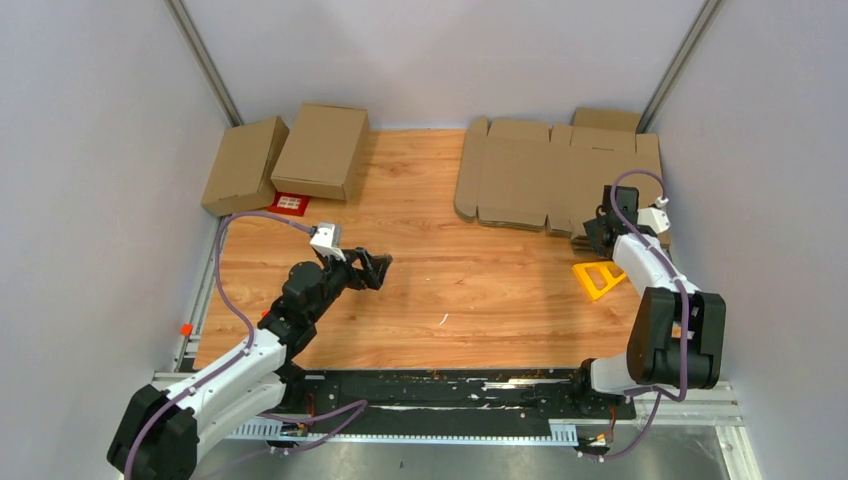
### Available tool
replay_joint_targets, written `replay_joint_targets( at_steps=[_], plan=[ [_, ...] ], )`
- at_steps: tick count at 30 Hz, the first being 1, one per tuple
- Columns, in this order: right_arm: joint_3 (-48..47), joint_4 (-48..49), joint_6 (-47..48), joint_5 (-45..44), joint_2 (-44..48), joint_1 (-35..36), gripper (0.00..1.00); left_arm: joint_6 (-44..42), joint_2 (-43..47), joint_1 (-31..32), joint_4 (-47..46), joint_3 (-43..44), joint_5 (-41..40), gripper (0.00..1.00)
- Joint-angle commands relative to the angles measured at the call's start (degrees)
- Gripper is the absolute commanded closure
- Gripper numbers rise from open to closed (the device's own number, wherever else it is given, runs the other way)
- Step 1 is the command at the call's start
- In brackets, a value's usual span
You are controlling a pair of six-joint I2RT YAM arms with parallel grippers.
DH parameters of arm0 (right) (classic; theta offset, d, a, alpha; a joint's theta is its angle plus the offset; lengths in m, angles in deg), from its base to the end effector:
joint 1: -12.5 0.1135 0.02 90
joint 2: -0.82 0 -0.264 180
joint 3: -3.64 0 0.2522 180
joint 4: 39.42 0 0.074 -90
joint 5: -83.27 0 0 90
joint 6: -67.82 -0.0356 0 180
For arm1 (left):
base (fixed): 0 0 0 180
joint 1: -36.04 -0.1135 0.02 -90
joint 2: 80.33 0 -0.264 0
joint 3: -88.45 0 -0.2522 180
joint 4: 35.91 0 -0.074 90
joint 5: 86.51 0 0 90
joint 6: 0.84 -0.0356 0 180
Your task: Fold the paper box
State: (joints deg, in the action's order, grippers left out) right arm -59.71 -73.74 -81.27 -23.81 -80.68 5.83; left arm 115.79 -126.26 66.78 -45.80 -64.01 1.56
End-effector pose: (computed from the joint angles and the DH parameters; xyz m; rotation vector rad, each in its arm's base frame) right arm 0.2833 -0.0437 0.2104 1.4223 1.9721 0.0372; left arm 0.1588 -0.0931 0.2074 0.0378 1.7713 -0.7065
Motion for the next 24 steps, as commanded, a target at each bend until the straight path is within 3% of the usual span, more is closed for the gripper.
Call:
replay_joint_targets(
  at_steps=[1,7,13,17,19,24],
  plan=[
    [-2.14,3.53,-0.48,-1.38,-0.35,-0.35,0.76,-0.89,0.01,0.11,-2.22,2.22,0.08,0.03],
    [-3.04,2.59,0.44,-1.32,-0.48,-0.35,0.82,-0.79,-0.11,0.11,-2.14,2.39,0.09,0.03],
    [-3.08,2.85,0.98,-0.71,-1.03,-0.35,1.0,-0.88,-0.12,0.11,-2.09,2.44,0.09,0.02],
    [-3.72,1.39,1.01,-0.29,-1.51,-0.35,1.0,-1.32,0.11,0.11,-1.13,2.8,-0.59,0.03],
    [-4.14,-0.06,0.89,-0.84,-1.44,-0.42,0.96,-1.46,0.56,0.11,-0.64,2.89,-0.95,0.03],
    [-4.54,-1.48,2.0,-2.7,0.7,-0.44,0.72,-1.32,0.68,0.11,-0.86,2.68,-0.88,0.02]
  ],
)
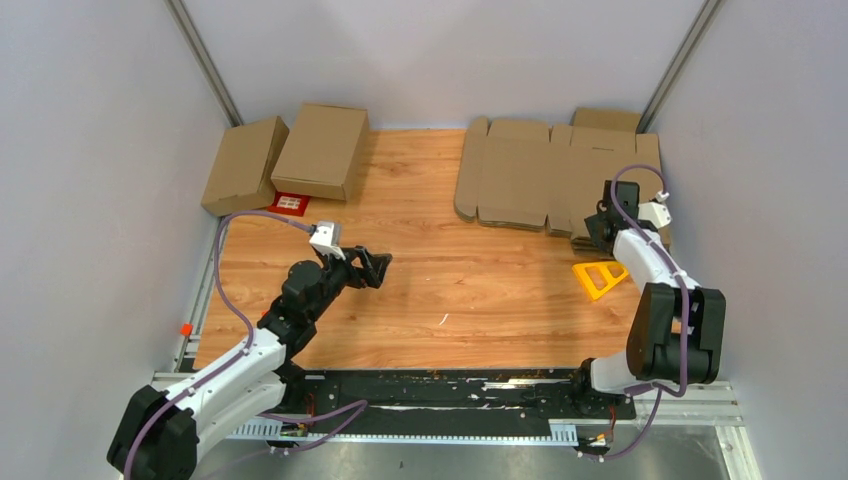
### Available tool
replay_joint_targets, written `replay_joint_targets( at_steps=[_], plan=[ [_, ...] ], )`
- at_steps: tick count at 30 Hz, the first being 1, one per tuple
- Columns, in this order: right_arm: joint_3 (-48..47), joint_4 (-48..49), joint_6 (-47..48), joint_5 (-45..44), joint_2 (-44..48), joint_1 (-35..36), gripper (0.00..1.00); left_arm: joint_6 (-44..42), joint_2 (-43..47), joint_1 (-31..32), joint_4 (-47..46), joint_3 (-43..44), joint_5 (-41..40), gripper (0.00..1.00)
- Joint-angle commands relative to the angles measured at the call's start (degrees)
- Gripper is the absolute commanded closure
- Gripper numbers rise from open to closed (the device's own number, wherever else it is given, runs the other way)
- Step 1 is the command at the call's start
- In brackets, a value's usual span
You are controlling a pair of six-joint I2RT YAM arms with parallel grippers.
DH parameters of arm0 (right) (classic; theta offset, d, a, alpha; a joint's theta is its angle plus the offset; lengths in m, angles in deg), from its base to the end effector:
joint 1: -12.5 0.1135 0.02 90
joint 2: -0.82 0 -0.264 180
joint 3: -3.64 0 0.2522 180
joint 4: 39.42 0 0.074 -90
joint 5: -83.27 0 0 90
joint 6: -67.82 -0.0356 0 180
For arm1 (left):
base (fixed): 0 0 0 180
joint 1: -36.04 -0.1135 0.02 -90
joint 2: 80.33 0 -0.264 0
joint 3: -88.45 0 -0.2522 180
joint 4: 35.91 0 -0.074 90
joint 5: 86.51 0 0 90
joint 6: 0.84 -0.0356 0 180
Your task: Fold the paper box
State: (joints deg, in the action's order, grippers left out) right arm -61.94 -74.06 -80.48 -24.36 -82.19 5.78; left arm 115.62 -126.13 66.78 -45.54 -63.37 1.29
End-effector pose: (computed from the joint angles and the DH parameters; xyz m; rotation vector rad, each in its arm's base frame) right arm 0.2915 -0.0452 0.2149 1.4083 1.9700 0.0239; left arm 0.1596 -0.0933 0.2112 0.0364 1.7614 -0.7034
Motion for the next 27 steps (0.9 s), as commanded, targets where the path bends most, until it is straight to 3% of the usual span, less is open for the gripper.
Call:
replay_joint_targets(
  at_steps=[1,10,21,27],
  plan=[
    [-1.95,-1.25,1.22,-2.69,3.01,-0.4,0.69,-1.1,0.58,0.09,-1.12,2.13,-0.55,0.02],
    [3.11,2.33,-0.06,-4.35,6.44,-1.51,0.65,-1.05,0.46,0.11,-1.3,2.03,-0.26,0.03],
    [1.5,2.26,-0.41,-3.09,2.14,-2.23,0.68,-0.89,0.14,0.11,-1.34,2.15,-0.06,0.02],
    [1.35,3.82,-0.44,-3.48,1.64,-2.6,0.74,-1.01,0.13,0.11,-1.26,2.11,-0.18,0.03]
  ],
)
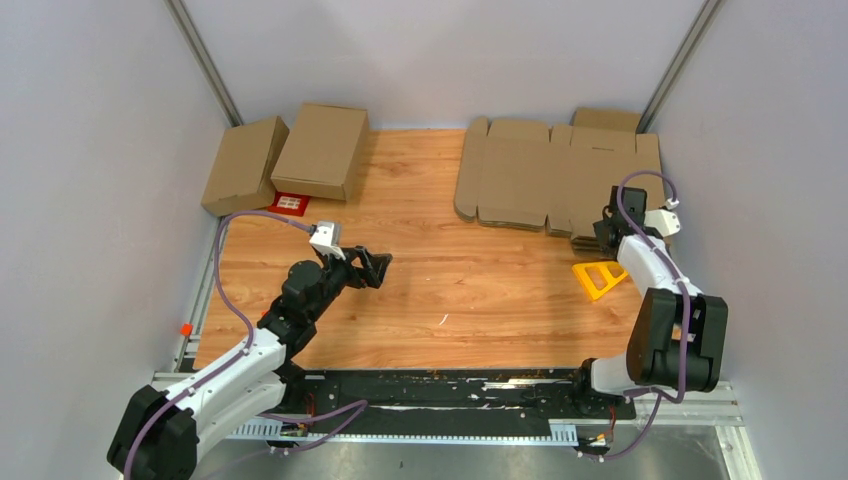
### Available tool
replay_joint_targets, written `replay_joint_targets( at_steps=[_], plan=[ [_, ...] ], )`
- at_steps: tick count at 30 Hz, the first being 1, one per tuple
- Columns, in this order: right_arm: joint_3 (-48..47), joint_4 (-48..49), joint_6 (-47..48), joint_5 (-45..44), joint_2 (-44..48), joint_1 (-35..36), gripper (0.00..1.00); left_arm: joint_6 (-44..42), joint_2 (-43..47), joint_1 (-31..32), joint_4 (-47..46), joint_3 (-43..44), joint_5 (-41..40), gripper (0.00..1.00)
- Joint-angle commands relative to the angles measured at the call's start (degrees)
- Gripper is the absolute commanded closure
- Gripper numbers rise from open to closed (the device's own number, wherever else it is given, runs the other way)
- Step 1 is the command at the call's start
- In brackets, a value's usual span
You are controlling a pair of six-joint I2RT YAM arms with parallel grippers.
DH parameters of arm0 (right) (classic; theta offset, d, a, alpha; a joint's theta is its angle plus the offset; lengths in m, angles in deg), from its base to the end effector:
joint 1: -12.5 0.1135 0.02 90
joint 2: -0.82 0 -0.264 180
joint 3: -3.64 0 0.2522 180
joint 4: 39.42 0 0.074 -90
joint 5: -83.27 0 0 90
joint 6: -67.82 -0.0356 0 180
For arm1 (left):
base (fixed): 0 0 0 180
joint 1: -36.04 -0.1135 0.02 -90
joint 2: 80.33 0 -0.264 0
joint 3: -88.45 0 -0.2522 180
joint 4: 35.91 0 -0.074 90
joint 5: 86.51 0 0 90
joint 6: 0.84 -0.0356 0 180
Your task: Fold the paper box
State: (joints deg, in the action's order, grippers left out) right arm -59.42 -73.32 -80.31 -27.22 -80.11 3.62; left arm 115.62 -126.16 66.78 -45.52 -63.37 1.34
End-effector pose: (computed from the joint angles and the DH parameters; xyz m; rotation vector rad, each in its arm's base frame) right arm 0.2795 -0.0563 0.2125 1.4463 1.9131 -0.0476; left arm 0.1596 -0.0933 0.2111 0.0371 1.7624 -0.7039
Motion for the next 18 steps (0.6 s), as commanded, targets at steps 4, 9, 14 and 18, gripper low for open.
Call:
replay_joint_targets(
  at_steps=[4,9,14,18],
  plan=[
    [-1.84,3.29,-0.58,-0.49,-1.17,-0.41,0.76,-0.97,0.03,0.12,-1.37,2.13,-0.13,0.02],
    [-2.25,3.77,-0.21,0.63,-2.11,-0.42,0.78,-0.98,0.01,0.11,-1.35,2.11,-0.13,0.02],
    [-3.08,3.45,0.9,1.09,-2.13,-0.43,0.79,-0.88,-0.34,0.11,-1.56,2.11,0.11,0.03],
    [-3.37,3.22,1.09,1.14,-2.08,-0.43,0.79,-0.9,-0.4,0.11,-1.49,2.11,0.13,0.02]
  ],
)
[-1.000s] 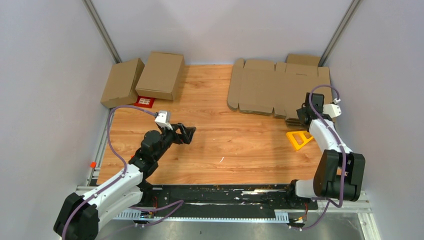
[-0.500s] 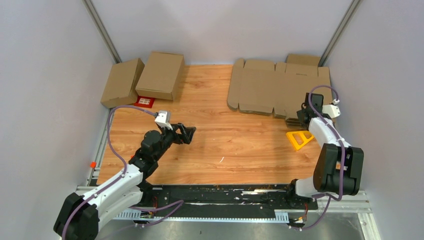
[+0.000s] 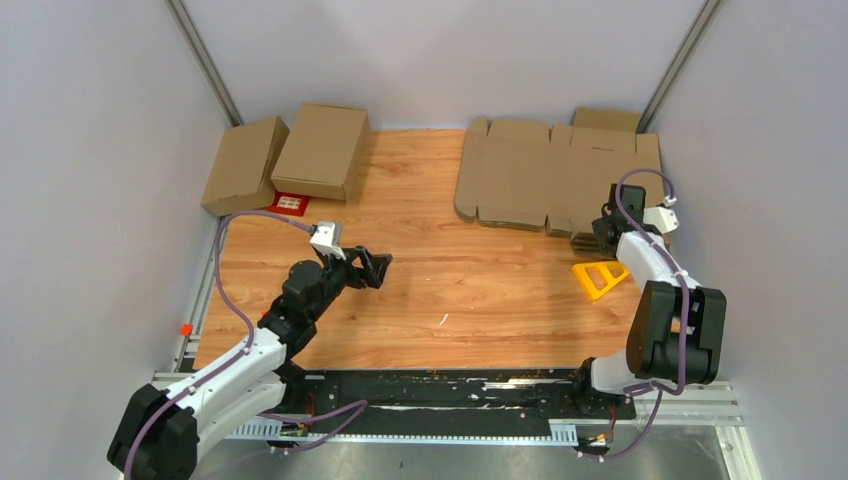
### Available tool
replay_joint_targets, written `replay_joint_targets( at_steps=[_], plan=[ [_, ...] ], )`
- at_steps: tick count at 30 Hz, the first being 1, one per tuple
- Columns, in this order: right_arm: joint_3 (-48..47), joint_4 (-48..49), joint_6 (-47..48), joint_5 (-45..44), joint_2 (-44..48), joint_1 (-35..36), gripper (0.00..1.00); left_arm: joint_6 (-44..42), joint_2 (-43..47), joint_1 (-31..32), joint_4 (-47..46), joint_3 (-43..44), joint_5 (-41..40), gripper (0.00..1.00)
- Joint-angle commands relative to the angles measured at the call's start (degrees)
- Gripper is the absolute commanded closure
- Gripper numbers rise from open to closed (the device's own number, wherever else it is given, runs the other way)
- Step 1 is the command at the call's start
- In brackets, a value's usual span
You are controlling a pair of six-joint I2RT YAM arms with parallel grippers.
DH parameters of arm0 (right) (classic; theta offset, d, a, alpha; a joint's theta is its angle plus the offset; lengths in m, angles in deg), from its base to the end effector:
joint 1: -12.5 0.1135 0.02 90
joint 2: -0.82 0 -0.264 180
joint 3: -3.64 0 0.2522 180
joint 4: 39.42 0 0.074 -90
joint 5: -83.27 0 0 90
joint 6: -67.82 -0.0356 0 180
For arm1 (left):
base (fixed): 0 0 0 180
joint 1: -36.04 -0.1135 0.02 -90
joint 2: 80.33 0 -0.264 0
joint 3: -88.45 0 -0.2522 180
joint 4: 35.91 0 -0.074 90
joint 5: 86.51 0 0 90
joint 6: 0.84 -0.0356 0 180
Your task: Fold the paper box
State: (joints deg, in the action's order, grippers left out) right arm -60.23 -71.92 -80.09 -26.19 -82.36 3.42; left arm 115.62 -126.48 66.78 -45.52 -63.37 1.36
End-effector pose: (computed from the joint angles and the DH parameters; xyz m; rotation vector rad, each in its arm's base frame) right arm 0.2876 -0.0580 0.2077 1.4442 1.9240 -0.0313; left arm 0.1600 -0.0936 0.2101 0.0377 1.7680 -0.7023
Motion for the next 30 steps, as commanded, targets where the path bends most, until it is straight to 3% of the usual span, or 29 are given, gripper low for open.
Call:
replay_joint_targets(
  at_steps=[1,30],
  plan=[
    [-2.62,1.78,0.88,0.2,0.2,-0.23,0.79,-0.88,-0.08,0.11,-1.5,2.13,0.11,0.02],
    [-2.81,2.68,2.75,0.08,1.43,-0.23,0.78,-0.88,0.04,0.11,-1.41,2.2,0.15,0.03]
  ],
)
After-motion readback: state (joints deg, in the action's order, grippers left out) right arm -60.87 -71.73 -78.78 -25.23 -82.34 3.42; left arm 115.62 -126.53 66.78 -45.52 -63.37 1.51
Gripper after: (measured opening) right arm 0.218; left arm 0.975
